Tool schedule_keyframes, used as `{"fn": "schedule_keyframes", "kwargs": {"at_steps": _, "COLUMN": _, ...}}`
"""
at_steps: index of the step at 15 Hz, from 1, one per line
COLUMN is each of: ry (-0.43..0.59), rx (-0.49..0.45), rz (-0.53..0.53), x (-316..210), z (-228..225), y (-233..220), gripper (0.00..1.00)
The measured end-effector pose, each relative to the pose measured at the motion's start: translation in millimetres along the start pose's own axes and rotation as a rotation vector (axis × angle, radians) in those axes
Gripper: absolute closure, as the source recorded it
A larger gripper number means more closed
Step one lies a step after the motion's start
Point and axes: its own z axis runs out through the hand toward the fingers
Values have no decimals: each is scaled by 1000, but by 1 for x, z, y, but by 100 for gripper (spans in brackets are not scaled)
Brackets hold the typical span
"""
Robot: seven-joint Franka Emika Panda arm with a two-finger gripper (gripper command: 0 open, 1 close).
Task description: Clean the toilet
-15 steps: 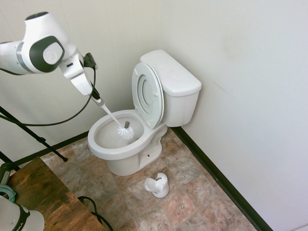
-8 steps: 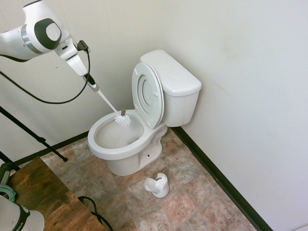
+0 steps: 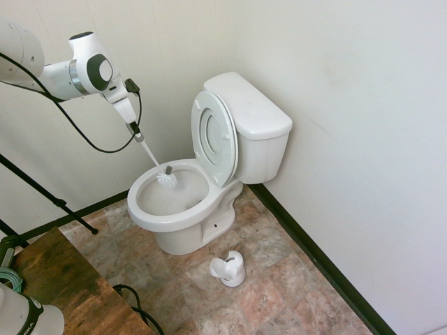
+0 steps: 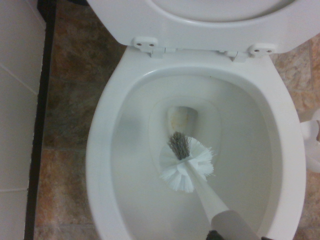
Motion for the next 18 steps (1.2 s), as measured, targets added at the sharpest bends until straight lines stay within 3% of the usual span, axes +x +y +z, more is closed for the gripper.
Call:
{"fn": "schedule_keyframes", "kwargs": {"at_steps": 10, "ry": -45, "rx": -39, "rz": 48, "x": -8, "z": 130, "y": -54, "gripper": 100}}
{"fn": "schedule_keyframes", "kwargs": {"at_steps": 18, "ry": -81, "rx": -56, "rz": 19, "x": -33, "z": 146, "y": -51, "gripper": 100}}
